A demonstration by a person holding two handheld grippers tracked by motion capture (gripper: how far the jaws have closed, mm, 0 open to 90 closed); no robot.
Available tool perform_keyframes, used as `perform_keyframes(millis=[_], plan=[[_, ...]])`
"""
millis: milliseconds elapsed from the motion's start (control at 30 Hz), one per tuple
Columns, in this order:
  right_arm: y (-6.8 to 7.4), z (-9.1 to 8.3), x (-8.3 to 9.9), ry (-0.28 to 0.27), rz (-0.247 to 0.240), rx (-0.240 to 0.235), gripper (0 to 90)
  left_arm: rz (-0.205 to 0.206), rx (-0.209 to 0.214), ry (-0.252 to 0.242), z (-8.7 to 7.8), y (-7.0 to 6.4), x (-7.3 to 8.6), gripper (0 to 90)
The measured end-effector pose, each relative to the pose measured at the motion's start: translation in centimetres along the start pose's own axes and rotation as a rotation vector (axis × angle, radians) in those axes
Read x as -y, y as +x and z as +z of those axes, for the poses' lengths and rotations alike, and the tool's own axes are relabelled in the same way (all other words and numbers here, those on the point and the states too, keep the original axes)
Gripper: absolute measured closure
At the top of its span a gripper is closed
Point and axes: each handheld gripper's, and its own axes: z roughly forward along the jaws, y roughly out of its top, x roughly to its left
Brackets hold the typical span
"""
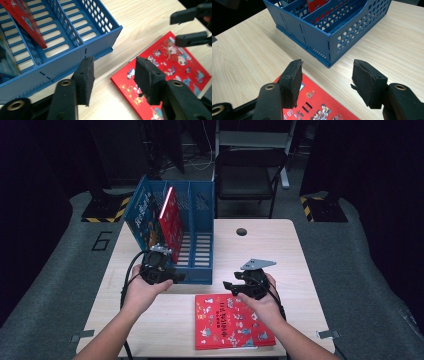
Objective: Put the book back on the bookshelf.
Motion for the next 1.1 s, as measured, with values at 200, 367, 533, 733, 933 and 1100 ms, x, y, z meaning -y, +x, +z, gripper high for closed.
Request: perform_keyframes(millis=[200, 367, 533, 733, 933, 1100], plan=[[0.1, -0.8, 0.7, -0.007, -0.006, 0.007, 42.6, -0.003, 0.028, -0.013, 0.5, -0.2, 0.9, 49.9], [0.4, -1.4, 1.3, -0.009, -0.022, 0.021, 43.0, -0.021, 0.063, -0.016, 1.1, -0.6, 1.7, 44.8], [0.5, -2.3, 2.4, -0.005, -0.054, 0.053, 42.9, -0.019, 0.074, -0.008, 2.2, -0.6, 2.7, 44.1], [0.1, -3.3, 3.6, 0.015, -0.017, 0.047, 41.9, 0.018, 0.096, -0.020, 3.0, -1.5, 4.0, 43.8], [0.1, -4.3, 5.3, 0.002, -0.014, 0.063, 41.5, 0.036, 0.136, -0.002, 4.3, -2.4, 5.4, 43.7], [0.4, -5.0, 7.2, 0.024, -0.035, 0.096, 41.5, 0.028, 0.167, 0.035, 6.1, -3.0, 6.7, 43.7]])
